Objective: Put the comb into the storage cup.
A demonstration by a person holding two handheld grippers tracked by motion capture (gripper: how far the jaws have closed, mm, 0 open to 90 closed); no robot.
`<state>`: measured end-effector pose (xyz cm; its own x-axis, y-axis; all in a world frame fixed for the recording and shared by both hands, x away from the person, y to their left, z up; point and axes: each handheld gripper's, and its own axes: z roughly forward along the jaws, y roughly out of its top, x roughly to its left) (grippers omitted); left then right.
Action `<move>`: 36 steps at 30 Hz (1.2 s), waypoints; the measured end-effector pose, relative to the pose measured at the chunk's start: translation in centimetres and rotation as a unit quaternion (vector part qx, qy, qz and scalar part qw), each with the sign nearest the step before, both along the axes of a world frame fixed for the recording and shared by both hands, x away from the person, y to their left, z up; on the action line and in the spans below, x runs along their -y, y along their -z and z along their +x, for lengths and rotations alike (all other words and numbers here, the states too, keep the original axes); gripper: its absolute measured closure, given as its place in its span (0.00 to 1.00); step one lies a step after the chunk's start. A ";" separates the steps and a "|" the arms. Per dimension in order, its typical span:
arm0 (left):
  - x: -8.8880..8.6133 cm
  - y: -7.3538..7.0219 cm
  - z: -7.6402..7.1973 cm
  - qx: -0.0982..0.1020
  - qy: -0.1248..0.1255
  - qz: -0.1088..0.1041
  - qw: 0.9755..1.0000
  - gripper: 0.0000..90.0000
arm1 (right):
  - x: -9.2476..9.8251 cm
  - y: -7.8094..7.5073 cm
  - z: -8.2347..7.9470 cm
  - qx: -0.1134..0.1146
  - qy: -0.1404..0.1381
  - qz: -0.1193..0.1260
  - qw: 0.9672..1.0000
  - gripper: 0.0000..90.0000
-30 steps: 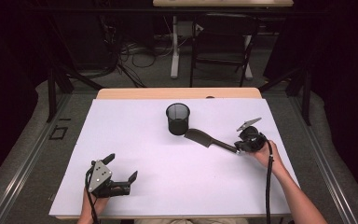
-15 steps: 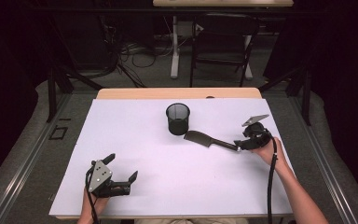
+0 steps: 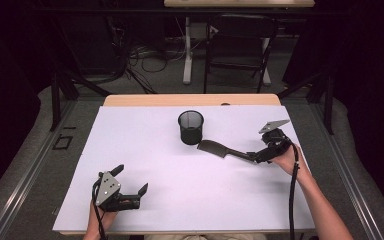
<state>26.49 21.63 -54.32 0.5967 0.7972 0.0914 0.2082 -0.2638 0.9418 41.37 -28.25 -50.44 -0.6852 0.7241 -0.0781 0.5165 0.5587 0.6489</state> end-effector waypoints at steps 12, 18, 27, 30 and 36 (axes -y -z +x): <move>0.0 0.0 0.0 0.001 0.001 0.002 1.000 0.00 | -1.7 -0.5 -0.2 0.009 -0.053 0.002 0.999 0.00; 0.0 0.0 0.0 0.001 0.001 0.000 1.000 0.00 | -2.6 -0.8 -0.3 0.003 -0.069 -0.003 0.998 0.00; 0.1 0.0 0.1 0.001 0.002 0.002 1.000 0.00 | -3.6 -1.1 -0.2 0.010 -0.078 -0.014 0.997 0.00; 0.1 0.0 0.1 0.001 0.002 0.002 1.000 0.00 | -4.1 -1.3 -0.1 0.010 -0.085 -0.025 0.996 0.00; 0.1 0.0 0.1 0.001 0.002 0.002 1.000 0.00 | -5.0 -1.4 0.2 0.001 -0.093 -0.039 0.995 0.00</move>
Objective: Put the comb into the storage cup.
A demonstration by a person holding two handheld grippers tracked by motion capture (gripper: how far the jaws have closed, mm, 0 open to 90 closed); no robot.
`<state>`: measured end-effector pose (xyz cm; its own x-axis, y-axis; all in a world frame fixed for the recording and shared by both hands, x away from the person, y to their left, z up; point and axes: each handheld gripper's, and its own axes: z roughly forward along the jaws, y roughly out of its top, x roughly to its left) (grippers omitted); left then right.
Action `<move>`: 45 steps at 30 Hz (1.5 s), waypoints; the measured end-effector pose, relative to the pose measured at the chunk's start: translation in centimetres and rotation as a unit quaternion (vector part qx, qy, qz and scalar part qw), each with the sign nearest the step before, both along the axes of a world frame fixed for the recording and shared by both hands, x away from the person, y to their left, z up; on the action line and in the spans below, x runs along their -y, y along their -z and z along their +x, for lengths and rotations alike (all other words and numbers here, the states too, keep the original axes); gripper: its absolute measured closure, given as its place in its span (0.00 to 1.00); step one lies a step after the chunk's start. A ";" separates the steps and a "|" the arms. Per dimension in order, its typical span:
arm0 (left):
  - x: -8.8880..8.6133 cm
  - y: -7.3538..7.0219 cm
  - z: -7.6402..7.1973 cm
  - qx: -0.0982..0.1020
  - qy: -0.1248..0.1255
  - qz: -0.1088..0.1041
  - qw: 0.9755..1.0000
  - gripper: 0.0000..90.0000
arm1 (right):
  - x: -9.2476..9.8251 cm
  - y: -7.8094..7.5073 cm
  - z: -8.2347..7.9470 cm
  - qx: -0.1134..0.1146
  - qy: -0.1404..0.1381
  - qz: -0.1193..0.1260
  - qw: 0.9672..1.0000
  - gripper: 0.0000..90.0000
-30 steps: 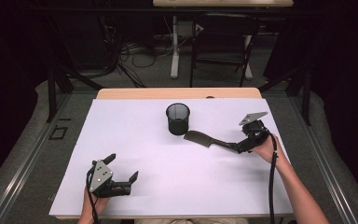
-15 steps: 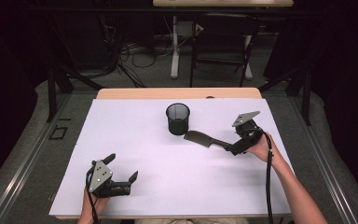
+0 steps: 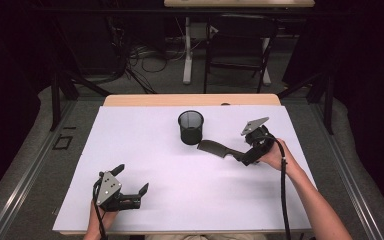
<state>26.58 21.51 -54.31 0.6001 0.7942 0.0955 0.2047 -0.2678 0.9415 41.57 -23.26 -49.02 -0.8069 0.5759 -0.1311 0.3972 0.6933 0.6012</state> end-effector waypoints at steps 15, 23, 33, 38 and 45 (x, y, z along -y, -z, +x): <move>0.1 0.0 0.1 0.000 -0.001 0.001 1.000 0.00 | -2.0 0.5 1.2 -0.019 -0.027 -0.043 0.999 0.00; 0.1 0.1 0.1 0.000 -0.001 0.000 1.000 0.00 | -2.5 0.5 1.8 -0.029 -0.031 -0.065 0.997 0.09; 0.1 0.0 0.1 0.000 -0.001 0.000 1.000 0.00 | -3.5 1.1 2.3 -0.037 -0.055 -0.109 0.992 0.40; 0.0 0.1 0.1 -0.001 -0.001 0.000 1.000 0.00 | -3.9 1.4 2.6 -0.046 -0.064 -0.132 0.988 0.51; 0.0 0.1 0.2 -0.001 -0.001 0.000 1.000 0.00 | -4.4 2.1 3.3 -0.065 -0.069 -0.162 0.982 0.63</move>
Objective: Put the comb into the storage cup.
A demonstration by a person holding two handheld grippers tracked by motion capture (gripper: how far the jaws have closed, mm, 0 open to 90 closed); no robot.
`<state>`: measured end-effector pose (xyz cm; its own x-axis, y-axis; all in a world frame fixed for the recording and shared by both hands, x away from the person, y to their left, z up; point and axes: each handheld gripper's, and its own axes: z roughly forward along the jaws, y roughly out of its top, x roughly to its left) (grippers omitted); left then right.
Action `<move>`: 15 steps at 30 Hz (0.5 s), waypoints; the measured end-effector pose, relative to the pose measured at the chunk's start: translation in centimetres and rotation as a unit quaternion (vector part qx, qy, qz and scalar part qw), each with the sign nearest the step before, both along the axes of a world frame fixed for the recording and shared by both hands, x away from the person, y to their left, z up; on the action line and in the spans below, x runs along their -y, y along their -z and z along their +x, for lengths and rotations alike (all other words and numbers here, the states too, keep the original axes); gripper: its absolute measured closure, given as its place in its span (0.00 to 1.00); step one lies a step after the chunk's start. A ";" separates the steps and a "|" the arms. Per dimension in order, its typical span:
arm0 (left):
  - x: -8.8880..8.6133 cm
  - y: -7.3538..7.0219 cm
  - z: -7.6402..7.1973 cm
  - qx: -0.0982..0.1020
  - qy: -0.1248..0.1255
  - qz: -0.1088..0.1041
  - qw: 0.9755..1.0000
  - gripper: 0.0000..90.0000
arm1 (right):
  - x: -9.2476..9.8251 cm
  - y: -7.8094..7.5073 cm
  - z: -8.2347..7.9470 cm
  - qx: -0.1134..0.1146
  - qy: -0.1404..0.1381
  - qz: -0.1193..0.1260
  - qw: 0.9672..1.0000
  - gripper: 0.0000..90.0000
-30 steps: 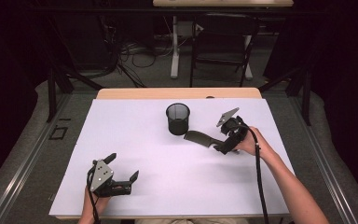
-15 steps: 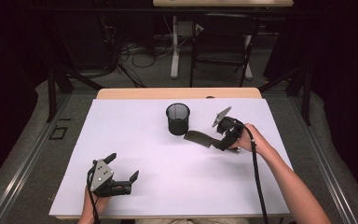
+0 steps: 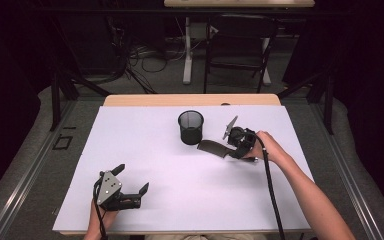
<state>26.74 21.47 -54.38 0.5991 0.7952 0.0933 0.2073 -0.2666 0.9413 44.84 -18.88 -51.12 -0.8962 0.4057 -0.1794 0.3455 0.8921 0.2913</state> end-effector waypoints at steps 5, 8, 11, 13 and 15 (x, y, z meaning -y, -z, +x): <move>0.0 0.0 0.0 0.000 0.000 0.000 1.000 0.00 | -0.2 0.4 0.5 -0.013 0.006 -0.010 1.000 0.69; 0.0 0.0 0.0 0.000 0.000 0.000 1.000 0.00 | -0.4 0.5 0.8 -0.018 0.000 -0.022 1.000 0.71; 0.0 0.0 0.0 0.000 0.001 0.000 1.000 0.00 | -0.6 0.9 1.1 -0.026 -0.006 -0.028 0.999 0.73; 0.0 0.0 0.0 0.000 0.001 -0.001 1.000 0.00 | -0.7 1.1 1.3 -0.029 -0.004 -0.033 0.999 0.76; -0.1 0.0 0.0 0.000 0.001 -0.001 1.000 0.00 | -0.8 1.3 1.5 -0.034 -0.005 -0.037 0.999 0.76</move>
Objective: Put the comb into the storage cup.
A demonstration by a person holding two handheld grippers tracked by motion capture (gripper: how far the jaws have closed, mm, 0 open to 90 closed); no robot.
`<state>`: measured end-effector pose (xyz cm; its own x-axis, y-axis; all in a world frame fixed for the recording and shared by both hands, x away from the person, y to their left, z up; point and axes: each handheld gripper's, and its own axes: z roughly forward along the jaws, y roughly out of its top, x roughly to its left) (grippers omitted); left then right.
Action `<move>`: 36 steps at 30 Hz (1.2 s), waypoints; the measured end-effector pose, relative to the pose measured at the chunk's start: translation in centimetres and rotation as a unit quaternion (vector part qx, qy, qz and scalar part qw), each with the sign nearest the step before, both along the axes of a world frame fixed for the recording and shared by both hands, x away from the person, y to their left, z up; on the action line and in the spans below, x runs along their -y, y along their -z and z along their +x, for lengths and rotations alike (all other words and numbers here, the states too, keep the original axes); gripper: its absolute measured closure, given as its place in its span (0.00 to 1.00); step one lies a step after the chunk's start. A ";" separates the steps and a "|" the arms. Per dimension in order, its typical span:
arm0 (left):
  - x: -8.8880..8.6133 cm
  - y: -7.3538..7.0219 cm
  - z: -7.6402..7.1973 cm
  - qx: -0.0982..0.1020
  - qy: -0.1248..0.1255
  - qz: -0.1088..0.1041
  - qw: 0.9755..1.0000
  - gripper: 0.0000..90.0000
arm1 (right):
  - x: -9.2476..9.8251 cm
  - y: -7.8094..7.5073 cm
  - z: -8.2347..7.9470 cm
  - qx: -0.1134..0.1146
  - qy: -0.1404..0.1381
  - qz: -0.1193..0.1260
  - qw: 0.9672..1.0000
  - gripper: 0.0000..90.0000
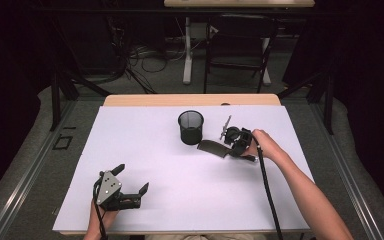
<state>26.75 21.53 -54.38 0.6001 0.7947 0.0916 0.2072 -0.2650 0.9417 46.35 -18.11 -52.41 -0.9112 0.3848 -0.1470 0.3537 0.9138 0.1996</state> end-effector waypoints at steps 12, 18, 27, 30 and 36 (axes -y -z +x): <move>0.0 0.1 0.0 -0.003 0.001 -0.001 1.000 0.00 | -0.1 0.2 0.3 -0.014 0.006 -0.007 1.000 0.81; 0.0 0.1 0.0 -0.003 0.000 -0.001 1.000 0.00 | 0.1 0.1 0.1 -0.006 0.003 -0.006 1.000 0.81; 0.0 0.1 0.0 -0.002 0.000 0.000 1.000 0.00 | 0.6 -1.0 -0.5 0.000 0.001 0.005 1.000 0.81; 0.0 0.1 0.0 -0.002 0.000 0.000 1.000 0.00 | 0.8 -1.4 -0.8 0.002 0.001 0.010 1.000 0.81; 0.0 0.0 0.0 -0.001 0.001 0.001 1.000 0.00 | 1.2 -1.8 -1.3 0.006 -0.006 0.018 1.000 0.81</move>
